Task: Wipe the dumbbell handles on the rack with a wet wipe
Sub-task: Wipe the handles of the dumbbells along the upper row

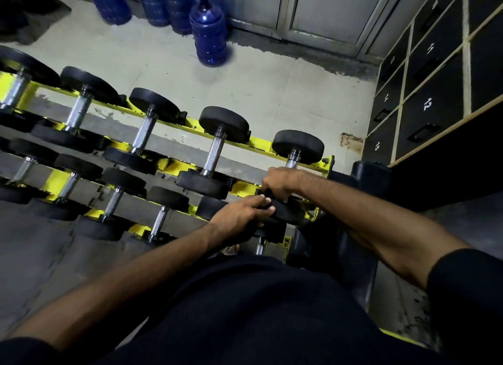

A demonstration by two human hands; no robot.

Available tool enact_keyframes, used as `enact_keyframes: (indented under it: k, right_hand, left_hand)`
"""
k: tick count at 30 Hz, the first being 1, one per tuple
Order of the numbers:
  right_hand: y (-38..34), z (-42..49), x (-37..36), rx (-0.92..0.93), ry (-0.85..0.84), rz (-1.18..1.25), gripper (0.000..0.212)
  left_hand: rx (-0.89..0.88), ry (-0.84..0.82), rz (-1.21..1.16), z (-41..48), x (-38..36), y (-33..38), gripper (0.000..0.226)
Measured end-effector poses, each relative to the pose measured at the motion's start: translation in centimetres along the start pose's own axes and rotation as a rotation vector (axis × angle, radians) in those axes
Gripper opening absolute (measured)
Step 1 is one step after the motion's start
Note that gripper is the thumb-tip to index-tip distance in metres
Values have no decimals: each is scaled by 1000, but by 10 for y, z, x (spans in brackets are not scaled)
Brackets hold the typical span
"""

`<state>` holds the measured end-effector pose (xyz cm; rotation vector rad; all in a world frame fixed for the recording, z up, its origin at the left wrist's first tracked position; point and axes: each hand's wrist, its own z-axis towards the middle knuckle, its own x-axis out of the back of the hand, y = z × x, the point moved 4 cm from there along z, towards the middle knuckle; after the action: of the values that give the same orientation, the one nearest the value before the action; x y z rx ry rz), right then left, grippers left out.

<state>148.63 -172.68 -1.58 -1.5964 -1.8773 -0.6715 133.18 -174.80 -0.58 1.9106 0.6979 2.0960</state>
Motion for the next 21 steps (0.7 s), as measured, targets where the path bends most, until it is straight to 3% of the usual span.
enact_keyframes:
  k: [3,5,12,16,19,21]
  right_hand:
    - [-7,6,6,-14,-63,-49,23]
    - [-6,1,10,-13,-10,-8,20]
    - [25,-46,-40,-74,471,497,15]
    - [33,-55,-75,-367,601,981,15]
    - [39,-40,-89,-604,507,1310,27]
    - [42,-29,-93,-706,430,1403,25]
  left_hand:
    - [-9,12,15,-2,3,2,48]
    - [-19,20,17,-3,4,1,48]
    - [8,8,-8,0,-1,-6,44]
    - [1,26,-19,0,-3,-8,42]
    - [15,24,-18,1,-6,-12,40]
    - [21,4,-18,2,-7,-15,40]
